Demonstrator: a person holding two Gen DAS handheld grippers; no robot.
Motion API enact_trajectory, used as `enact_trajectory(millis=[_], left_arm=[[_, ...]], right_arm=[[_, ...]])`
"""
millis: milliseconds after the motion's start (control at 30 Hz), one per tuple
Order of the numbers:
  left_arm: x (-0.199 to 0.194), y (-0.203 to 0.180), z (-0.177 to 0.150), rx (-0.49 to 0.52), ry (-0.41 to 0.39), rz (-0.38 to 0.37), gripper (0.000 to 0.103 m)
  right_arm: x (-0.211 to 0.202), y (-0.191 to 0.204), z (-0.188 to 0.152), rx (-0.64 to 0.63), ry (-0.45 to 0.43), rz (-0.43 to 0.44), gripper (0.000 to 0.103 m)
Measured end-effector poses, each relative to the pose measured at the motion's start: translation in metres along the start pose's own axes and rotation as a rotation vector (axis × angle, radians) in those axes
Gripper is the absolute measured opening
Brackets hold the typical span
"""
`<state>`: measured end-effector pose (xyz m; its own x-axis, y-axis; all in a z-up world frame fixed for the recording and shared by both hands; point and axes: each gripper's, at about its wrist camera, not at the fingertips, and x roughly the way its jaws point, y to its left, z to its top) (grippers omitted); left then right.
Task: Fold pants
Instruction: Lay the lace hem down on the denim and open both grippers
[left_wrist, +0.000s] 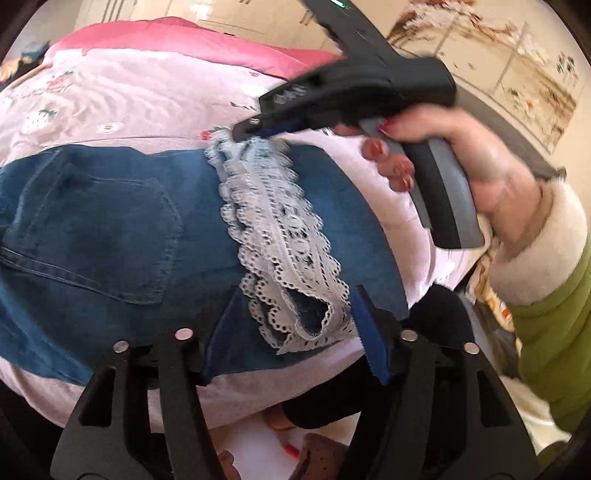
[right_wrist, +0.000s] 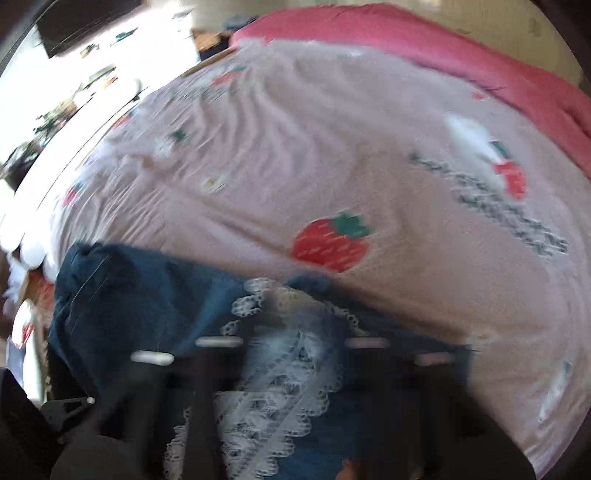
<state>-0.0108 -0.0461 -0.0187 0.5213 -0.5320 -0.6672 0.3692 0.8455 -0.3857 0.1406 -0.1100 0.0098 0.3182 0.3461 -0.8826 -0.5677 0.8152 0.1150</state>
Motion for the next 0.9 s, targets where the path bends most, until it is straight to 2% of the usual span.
enact_trajectory(millis=[100,167,233,300,367,433,500,633,767,900], left_arm=[[0.010,-0.004,-0.008,0.012,0.037,0.004,0.046],[0.013,-0.004,-0.012,0.012,0.052,0.010,0.045],[0.013,-0.001,-0.014,0.003,0.057,0.006,0.045],[0.011,0.001,-0.015,-0.004,0.059,0.001,0.045],[0.009,0.003,-0.016,-0.013,0.062,-0.002,0.045],[0.009,0.003,-0.017,-0.023,0.063,-0.008,0.045],[0.008,0.005,-0.017,-0.031,0.067,-0.012,0.045],[0.013,0.007,-0.019,-0.034,0.078,0.007,0.041],[0.015,0.008,-0.022,-0.020,0.084,0.028,0.041],[0.013,0.009,-0.022,0.000,0.083,0.050,0.041]], right_arm=[[0.001,0.018,0.002,-0.047,-0.025,0.030,0.016],[0.006,0.024,0.003,-0.072,-0.022,0.015,0.016],[0.012,0.025,0.001,-0.084,-0.004,0.002,0.024],[0.007,0.021,0.000,-0.054,-0.014,0.050,0.041],[-0.010,0.013,-0.003,-0.015,-0.061,0.095,0.049],[-0.026,0.008,-0.007,-0.006,-0.097,0.111,0.051],[-0.042,0.002,-0.015,-0.013,-0.123,0.081,0.053],[-0.057,0.002,-0.035,-0.068,-0.125,0.060,0.053],[-0.046,0.021,-0.057,-0.171,-0.080,0.040,0.053],[-0.019,0.034,-0.067,-0.206,-0.023,0.038,0.053]])
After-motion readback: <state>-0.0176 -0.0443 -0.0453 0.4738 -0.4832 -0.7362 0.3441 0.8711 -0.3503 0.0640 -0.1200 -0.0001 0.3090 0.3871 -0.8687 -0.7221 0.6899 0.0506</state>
